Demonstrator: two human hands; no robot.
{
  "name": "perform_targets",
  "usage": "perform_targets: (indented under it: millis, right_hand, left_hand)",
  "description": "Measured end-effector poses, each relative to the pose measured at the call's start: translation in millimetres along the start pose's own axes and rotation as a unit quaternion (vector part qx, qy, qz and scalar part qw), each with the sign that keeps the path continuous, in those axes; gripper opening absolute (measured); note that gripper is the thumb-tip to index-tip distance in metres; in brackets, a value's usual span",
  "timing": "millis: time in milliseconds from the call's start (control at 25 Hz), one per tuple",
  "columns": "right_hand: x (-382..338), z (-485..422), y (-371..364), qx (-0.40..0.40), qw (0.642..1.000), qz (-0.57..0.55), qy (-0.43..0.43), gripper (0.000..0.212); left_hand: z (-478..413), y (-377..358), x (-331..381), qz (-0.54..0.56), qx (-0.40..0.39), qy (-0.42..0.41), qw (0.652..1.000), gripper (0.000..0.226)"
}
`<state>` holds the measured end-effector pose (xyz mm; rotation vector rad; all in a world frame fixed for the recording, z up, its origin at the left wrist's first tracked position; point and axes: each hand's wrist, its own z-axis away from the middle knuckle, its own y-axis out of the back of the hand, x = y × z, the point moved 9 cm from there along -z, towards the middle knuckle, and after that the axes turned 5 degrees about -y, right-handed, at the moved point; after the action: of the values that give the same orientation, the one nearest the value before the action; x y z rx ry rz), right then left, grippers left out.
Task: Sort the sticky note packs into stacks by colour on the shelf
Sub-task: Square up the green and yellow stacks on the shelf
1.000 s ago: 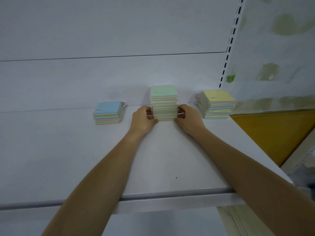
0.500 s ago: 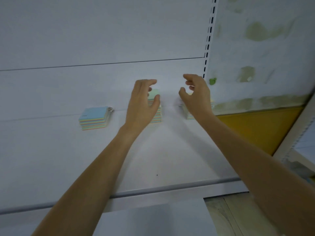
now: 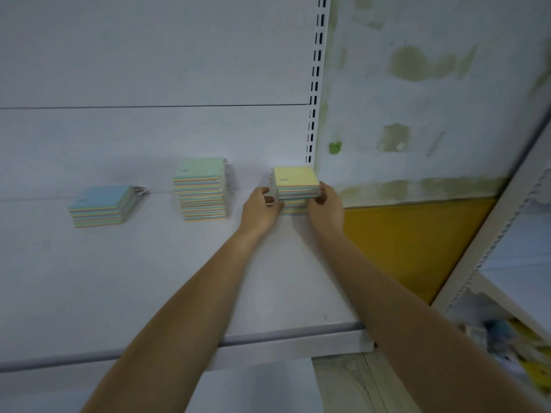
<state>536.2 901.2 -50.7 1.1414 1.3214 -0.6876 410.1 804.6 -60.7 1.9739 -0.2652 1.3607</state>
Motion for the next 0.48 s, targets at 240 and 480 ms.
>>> perform_targets:
  millis: [240,480]
  right_hand:
    - [-3,-10,-4,-0.078,0.995,0.046,0.034,0.037]
    - [13,-9,-1,-0.097,0.995,-0.015,0.027,0.031]
  left_hand:
    - [0,5,5,0.0,0.035,-0.037,0.999,0.035]
    - [-3,4,1,0.041,0.048,-0.021,0.998,0.026]
